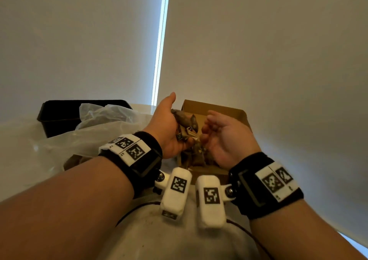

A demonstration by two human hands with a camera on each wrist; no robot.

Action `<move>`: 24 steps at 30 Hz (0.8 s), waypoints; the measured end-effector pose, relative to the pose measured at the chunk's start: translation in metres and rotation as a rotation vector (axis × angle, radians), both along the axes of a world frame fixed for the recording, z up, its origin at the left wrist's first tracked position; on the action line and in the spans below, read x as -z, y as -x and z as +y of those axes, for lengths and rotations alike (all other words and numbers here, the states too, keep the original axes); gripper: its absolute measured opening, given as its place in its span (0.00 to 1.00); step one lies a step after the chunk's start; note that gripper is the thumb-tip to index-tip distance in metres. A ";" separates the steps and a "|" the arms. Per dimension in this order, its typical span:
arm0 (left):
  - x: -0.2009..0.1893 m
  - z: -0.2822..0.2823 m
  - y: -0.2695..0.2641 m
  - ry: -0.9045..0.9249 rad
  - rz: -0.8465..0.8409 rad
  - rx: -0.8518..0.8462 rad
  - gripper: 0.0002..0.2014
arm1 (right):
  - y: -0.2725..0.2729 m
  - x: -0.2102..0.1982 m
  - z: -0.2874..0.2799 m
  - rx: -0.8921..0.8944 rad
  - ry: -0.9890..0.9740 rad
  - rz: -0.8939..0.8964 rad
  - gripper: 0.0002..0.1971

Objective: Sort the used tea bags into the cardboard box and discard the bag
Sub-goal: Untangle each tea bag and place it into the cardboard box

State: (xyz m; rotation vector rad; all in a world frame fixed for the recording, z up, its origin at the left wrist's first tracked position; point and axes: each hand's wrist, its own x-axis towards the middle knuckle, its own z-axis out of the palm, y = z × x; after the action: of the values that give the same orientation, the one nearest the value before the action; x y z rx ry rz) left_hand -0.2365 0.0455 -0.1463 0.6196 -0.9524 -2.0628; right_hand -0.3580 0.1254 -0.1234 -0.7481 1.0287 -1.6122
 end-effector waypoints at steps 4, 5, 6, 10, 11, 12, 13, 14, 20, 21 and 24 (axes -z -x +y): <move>0.002 0.004 0.003 -0.011 -0.079 -0.054 0.51 | 0.012 0.005 0.006 0.153 0.098 0.575 0.07; 0.002 0.007 0.006 0.000 -0.101 -0.069 0.49 | 0.013 0.006 0.008 0.162 0.118 0.672 0.07; 0.000 0.011 0.007 0.022 -0.125 -0.080 0.47 | 0.012 0.006 0.008 0.152 0.135 0.742 0.07; 0.000 0.019 0.014 0.063 -0.170 -0.104 0.44 | 0.008 0.014 0.005 0.052 0.154 0.832 0.09; 0.000 0.020 0.015 0.076 -0.182 -0.103 0.44 | 0.008 0.015 0.005 0.037 0.153 0.822 0.10; -0.001 0.022 0.016 0.085 -0.188 -0.095 0.44 | 0.008 0.016 0.004 0.030 0.151 0.814 0.10; -0.001 0.024 0.017 0.090 -0.197 -0.087 0.43 | 0.009 0.016 0.004 0.027 0.148 0.805 0.10; -0.002 0.026 0.018 0.096 -0.201 -0.077 0.43 | 0.010 0.017 0.004 0.025 0.143 0.795 0.09; -0.001 0.031 0.024 0.137 -0.251 -0.062 0.45 | 0.012 0.022 -0.001 0.025 0.091 0.728 0.05; -0.001 0.030 0.025 0.134 -0.264 -0.061 0.44 | 0.012 0.024 -0.003 0.037 0.083 0.717 0.03; -0.003 0.030 0.023 0.129 -0.284 -0.021 0.43 | 0.013 0.026 -0.008 0.056 0.060 0.679 0.01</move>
State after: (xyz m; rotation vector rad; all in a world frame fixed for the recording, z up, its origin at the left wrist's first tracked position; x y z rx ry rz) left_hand -0.2598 0.0759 -0.1436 0.8645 -1.2243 -1.9093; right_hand -0.3707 0.1177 -0.1495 -1.3710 1.4867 -1.4631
